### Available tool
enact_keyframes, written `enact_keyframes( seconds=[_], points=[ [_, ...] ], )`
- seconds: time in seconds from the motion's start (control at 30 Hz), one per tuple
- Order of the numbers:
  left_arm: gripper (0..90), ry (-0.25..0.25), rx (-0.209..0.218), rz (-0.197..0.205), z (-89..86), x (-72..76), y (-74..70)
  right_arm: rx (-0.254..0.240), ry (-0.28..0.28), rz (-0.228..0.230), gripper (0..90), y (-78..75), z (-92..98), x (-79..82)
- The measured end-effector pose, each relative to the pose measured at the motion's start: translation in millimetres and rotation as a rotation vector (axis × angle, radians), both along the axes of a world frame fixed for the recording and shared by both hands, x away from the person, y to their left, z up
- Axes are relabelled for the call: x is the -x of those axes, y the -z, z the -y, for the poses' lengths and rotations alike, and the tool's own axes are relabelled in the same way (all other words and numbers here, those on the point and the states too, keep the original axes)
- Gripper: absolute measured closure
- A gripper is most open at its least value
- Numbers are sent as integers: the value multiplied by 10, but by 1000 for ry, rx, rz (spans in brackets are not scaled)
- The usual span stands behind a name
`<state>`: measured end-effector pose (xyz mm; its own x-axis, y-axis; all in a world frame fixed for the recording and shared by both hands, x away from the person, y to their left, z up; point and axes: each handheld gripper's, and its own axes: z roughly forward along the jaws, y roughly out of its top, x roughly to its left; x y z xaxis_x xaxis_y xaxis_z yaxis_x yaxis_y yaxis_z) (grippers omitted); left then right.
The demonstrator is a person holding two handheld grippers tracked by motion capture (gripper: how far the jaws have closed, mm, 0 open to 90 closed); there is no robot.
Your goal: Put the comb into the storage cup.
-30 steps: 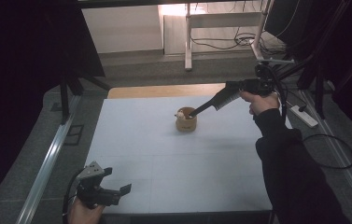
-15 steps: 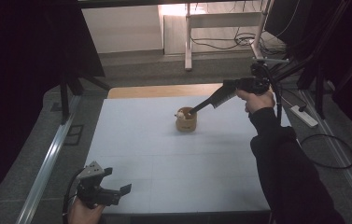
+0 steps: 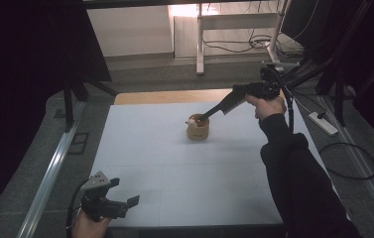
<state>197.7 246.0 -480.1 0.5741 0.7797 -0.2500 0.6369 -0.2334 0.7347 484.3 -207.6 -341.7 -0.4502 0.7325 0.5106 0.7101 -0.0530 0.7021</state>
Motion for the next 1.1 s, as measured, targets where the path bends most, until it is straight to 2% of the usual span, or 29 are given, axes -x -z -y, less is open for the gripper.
enact_keyframes(
  seconds=[1.1],
  points=[
    [0, 3, 8, -3, -5, -3, 3, 46, -1, -7, 846, 189, -238, -99]
  ],
)
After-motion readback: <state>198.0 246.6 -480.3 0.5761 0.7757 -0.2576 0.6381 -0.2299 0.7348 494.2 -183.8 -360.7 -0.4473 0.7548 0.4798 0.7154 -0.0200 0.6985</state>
